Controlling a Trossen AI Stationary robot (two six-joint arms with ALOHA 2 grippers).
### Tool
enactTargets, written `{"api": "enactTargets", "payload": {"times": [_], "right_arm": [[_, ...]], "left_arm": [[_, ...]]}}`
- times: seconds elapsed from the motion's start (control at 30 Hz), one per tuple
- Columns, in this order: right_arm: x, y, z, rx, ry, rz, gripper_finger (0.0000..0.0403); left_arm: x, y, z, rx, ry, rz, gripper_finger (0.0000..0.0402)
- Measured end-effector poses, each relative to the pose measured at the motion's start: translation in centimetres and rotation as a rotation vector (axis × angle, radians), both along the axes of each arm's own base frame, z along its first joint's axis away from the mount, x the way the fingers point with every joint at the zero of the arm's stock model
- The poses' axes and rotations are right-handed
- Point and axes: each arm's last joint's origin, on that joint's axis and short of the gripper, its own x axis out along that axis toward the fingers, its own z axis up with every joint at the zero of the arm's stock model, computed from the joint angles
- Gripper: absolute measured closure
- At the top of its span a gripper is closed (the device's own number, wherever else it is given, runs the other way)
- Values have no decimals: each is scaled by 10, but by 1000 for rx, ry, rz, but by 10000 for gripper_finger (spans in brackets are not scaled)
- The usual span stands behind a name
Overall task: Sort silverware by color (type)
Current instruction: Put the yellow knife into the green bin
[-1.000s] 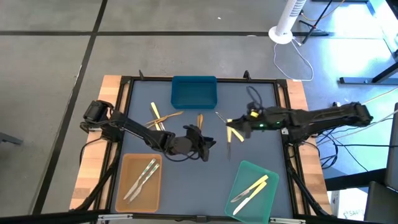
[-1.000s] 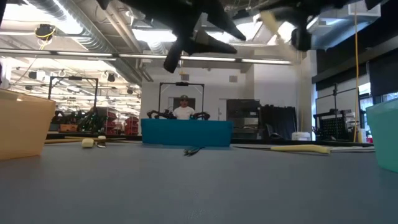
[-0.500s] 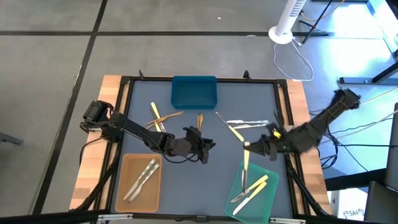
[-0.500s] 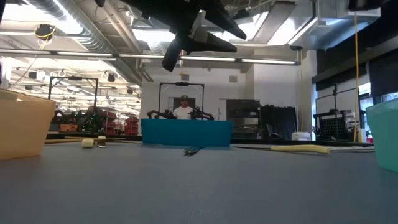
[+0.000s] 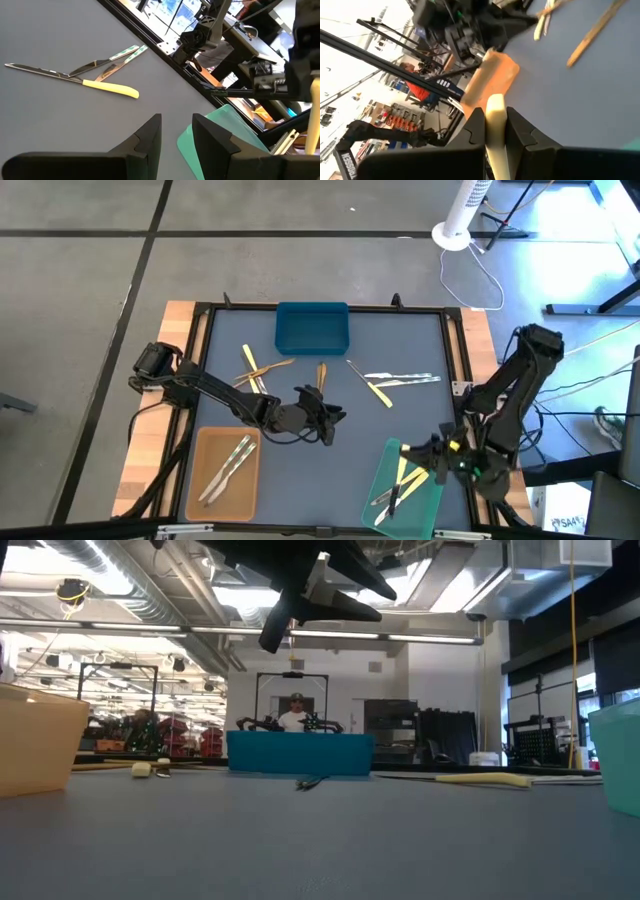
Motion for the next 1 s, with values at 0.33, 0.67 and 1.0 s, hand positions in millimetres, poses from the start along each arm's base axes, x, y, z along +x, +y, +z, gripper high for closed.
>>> {"api": "enactTargets", "payload": {"times": [0.33,0.67,1.0], "right_arm": [[1,20,-35,-96,15,-43,383],[3,22,-44,-158,21,-59,378],[4,23,-46,-239,94,35,377]], "left_arm": [[0,0,0,0,1,1,298],[0,0,0,0,1,1,298],[0,0,-1,1,2,1,298]]}}
